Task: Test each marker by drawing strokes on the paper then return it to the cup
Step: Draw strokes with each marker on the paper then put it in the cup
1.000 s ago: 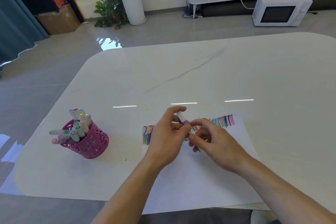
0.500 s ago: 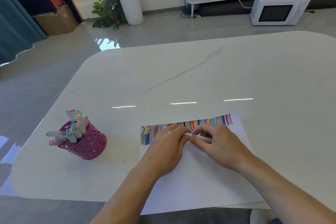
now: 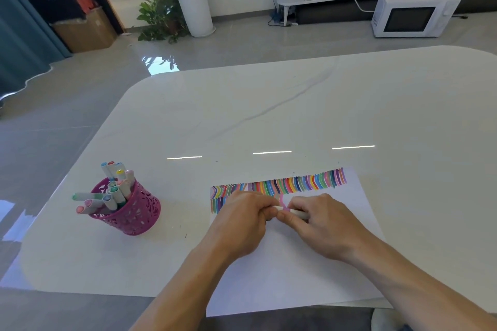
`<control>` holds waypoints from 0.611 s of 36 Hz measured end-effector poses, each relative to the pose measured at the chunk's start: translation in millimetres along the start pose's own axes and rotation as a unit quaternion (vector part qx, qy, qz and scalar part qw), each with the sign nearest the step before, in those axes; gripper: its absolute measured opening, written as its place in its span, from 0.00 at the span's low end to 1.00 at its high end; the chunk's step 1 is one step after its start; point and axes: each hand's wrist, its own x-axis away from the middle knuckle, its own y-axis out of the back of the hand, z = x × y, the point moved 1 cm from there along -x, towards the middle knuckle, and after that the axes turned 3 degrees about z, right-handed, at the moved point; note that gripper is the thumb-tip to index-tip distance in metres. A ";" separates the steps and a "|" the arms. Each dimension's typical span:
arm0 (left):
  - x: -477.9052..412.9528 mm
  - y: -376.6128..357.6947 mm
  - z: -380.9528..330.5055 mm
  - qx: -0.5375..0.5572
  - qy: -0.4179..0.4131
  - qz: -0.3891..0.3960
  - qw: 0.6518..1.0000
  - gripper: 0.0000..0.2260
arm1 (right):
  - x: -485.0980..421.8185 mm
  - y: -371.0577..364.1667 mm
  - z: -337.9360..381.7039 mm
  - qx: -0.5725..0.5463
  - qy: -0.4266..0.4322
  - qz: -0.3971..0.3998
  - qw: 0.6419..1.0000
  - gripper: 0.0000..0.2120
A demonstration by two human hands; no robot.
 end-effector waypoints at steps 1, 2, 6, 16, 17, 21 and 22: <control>0.2 0.0 -0.3 0.001 -0.004 -0.004 1.000 0.09 | 0.0 0.9 0.8 0.003 0.003 -0.001 1.000 0.27; 0.5 0.0 -0.7 0.004 -0.007 -0.009 1.000 0.09 | 0.1 1.6 1.6 0.006 0.006 -0.002 1.000 0.27; 0.6 2.7 -1.2 -0.006 -0.014 -0.026 1.000 0.09 | 0.5 2.0 -0.8 -0.008 -0.009 -0.008 1.000 0.29; 1.8 4.3 5.7 -0.017 0.013 -0.033 0.999 0.10 | -4.5 13.2 -6.6 -0.132 -0.028 -0.065 0.989 0.27; 1.7 3.8 6.1 -0.017 0.014 -0.033 0.999 0.10 | -5.6 13.7 -7.7 -0.147 -0.034 -0.065 0.986 0.24; 1.7 1.5 5.1 -0.027 0.001 -0.032 0.999 0.10 | -10.7 14.7 -12.6 -0.197 -0.054 -0.061 0.977 0.09; 1.6 0.3 5.1 -0.031 -0.004 -0.025 0.999 0.10 | -11.5 14.9 -13.1 -0.209 -0.054 -0.066 0.974 0.08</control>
